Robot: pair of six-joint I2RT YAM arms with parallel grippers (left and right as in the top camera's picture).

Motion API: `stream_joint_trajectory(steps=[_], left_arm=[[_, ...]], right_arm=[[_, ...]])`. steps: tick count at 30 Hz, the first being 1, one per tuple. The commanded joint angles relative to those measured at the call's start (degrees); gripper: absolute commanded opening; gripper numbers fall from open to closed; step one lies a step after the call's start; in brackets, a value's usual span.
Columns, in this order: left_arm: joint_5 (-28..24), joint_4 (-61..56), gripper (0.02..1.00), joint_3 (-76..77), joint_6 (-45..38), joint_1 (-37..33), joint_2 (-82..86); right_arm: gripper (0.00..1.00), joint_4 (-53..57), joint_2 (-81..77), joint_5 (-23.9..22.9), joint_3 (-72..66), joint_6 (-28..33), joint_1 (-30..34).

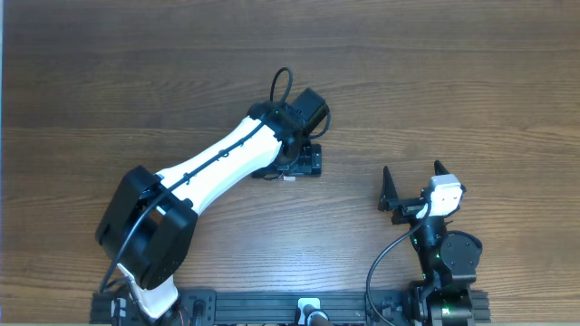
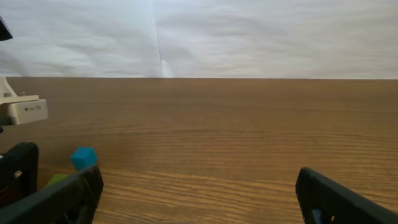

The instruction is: Stack Cubes

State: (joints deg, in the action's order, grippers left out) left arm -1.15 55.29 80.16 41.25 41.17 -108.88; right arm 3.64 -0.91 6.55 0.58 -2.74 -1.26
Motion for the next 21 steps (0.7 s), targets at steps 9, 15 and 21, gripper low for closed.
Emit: stream_joint_trajectory(steps=[9, 15, 21], left_arm=[[10.97, -6.38, 0.998, 0.96, 2.84, -2.69, 10.47], [14.78, -15.21, 0.998, 0.96, -1.27, -9.97, 24.48], [18.71, -19.12, 0.996, 0.72, -7.98, -15.15, 38.88]], right_arm=[[0.993, 0.22, 0.26, -0.2, -0.26, 0.26, 0.2], [0.991, 0.24, 0.26, -0.2, -0.26, 0.26, 0.2], [0.991, 0.22, 0.26, -0.2, -0.26, 0.26, 0.2]])
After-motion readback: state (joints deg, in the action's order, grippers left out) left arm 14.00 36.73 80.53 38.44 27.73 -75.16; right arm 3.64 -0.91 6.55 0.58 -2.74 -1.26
